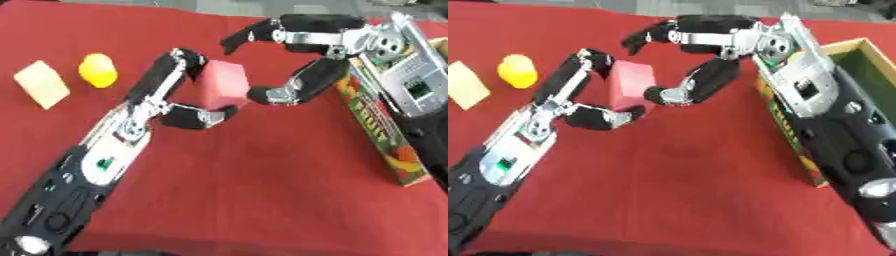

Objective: Pick up the objects with one hand, pass them to the other hand, and then place them into the box on the other side of the table.

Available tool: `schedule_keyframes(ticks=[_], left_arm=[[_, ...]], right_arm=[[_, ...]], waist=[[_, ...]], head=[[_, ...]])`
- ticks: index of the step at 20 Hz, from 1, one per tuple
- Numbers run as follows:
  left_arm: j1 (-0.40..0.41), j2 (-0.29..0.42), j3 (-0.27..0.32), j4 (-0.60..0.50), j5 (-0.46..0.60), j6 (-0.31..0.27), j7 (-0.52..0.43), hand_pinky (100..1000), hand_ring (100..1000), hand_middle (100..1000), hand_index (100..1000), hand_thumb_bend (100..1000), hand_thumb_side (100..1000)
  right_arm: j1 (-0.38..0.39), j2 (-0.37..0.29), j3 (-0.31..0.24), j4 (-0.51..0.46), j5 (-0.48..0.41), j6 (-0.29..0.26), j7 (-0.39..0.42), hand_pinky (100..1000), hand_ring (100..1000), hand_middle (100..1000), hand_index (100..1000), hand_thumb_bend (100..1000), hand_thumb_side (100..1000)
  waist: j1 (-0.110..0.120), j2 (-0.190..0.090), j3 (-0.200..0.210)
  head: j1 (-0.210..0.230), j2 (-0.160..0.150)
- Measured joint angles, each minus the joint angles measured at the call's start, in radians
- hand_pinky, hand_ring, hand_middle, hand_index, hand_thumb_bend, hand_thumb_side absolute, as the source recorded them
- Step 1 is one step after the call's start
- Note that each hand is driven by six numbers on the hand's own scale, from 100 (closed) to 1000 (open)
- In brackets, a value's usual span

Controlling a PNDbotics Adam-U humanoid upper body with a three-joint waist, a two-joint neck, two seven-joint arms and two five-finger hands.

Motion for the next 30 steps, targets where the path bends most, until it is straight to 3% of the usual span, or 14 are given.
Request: schedule_keyframes(ticks=[10,30], left_arm=[[-0.004,-0.01,0.0,0.0,-0.003,-0.001,-0.003,592,413,350,505,100,207],[-0.016,-0.033,-0.012,-0.013,-0.003,0.005,-0.009,590,411,351,505,100,200]], right_arm=[[0.001,0.018,0.003,0.033,0.052,-0.042,-0.035,1000,1000,886,1000,301,559],[0.005,0.035,0.004,0.078,0.134,-0.074,-0.097,1000,1000,882,1000,318,588]], waist=[[0.0,0.0,0.002],[0.003,0.0,0.008]], head=[[-0.004,0.0],[-0.014,0.0]])
